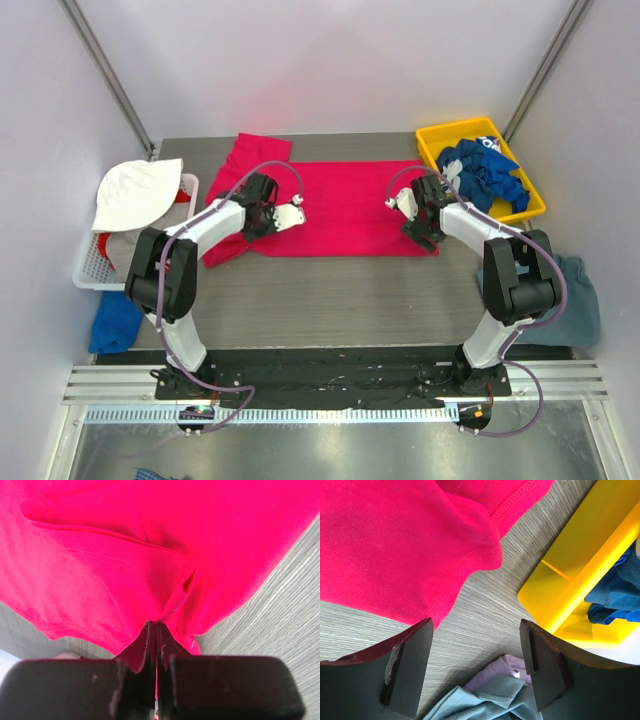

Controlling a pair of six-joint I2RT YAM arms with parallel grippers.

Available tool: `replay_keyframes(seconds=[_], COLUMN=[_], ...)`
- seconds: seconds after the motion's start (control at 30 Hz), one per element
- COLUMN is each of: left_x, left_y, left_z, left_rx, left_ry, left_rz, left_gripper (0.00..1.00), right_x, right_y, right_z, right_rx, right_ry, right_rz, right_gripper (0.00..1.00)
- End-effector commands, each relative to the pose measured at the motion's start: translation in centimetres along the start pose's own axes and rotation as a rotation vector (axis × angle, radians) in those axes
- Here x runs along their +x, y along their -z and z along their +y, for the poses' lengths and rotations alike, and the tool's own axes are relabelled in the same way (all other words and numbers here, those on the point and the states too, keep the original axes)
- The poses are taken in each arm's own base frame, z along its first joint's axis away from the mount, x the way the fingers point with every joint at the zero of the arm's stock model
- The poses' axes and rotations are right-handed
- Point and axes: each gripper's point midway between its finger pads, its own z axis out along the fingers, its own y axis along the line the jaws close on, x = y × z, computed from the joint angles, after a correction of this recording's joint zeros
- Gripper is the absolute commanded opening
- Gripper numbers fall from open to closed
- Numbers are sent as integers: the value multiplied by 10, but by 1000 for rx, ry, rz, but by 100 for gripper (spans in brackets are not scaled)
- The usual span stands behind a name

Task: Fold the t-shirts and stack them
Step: Fold the tshirt

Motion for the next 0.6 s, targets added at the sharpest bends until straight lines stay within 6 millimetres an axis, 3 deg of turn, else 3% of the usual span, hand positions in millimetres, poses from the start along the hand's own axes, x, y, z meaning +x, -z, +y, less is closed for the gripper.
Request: replay_keyframes(seconds=[0.0,0.33,0.57], left_x=[-8,0,19], left_y=[2,-4,-14], left_z=[24,91,114], left_rx=[-57,-179,-231], left_ry=[27,208,244], left_rz=[-26,-53,-2], left_gripper=[0,0,0], right_x=[-5,-3,-1], right_y=[8,8,6], right_z=[-12,-10,-7], right_rx=[44,41,37], right_ry=[-15,-19,-17], right_rz=[-31,-29,-24], right_gripper=[77,77,76])
